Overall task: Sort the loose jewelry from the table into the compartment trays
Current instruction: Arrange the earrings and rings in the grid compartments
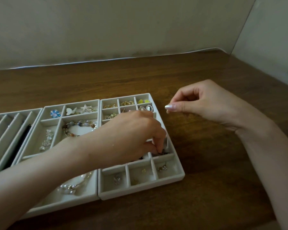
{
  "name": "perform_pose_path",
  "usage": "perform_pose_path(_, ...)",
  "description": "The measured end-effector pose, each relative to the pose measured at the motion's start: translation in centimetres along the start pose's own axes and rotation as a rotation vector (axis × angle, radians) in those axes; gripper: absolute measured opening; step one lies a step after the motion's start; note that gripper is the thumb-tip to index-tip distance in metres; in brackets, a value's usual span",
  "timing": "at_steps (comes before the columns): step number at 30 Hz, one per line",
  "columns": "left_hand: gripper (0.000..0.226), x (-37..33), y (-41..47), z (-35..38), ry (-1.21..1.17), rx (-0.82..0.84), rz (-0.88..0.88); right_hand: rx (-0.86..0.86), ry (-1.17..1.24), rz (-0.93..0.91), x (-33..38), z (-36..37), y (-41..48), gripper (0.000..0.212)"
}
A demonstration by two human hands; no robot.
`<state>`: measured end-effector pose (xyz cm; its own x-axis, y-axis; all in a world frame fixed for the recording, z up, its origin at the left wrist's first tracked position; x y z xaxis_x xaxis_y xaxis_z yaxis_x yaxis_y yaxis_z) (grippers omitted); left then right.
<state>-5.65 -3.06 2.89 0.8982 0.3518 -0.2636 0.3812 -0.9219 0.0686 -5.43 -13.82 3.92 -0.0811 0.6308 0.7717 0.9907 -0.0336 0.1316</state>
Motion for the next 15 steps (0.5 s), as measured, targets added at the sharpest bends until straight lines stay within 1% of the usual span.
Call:
perform_pose_path(3,0.013,0.0,0.4,0.9,0.109,0.1,-0.022,-0.051,0.009,-0.001,-0.4,-0.4,0.1,0.005)
perform_pose_path(6,0.016,0.0,0.5,1.0,0.141,0.13,-0.032,-0.056,0.014,-0.007,-0.4,-0.3,0.3,0.006)
perform_pose_path(8,0.015,0.0,0.3,0.5,0.103,0.094,-0.023,-0.062,0.013,-0.024,-0.4,-0.3,0.3,0.006)
perform_pose_path(11,0.013,0.8,-0.2,-1.2,0.013,-0.023,-0.05,-0.057,0.015,-0.05,-0.1,-0.3,0.3,0.005)
perform_pose_path(13,0.015,1.6,-0.7,-2.6,-0.02,-0.117,-0.068,0.006,0.001,-0.066,0.2,0.2,0.2,0.006)
perform_pose_path(15,0.017,2.4,-1.3,-3.6,-0.034,-0.183,-0.095,0.133,-0.05,-0.089,0.7,1.2,0.0,0.014)
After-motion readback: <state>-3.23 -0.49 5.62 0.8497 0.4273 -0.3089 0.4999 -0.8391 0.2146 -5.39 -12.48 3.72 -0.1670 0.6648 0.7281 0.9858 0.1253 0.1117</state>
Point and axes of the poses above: each hand's wrist, its own y-axis towards the middle knuckle, its own z-axis out of the palm, x = y × z, the point moved 9 cm from there along y, towards the middle knuckle, and after that the axes turned 10 degrees about -z, right-handed, at the moved point
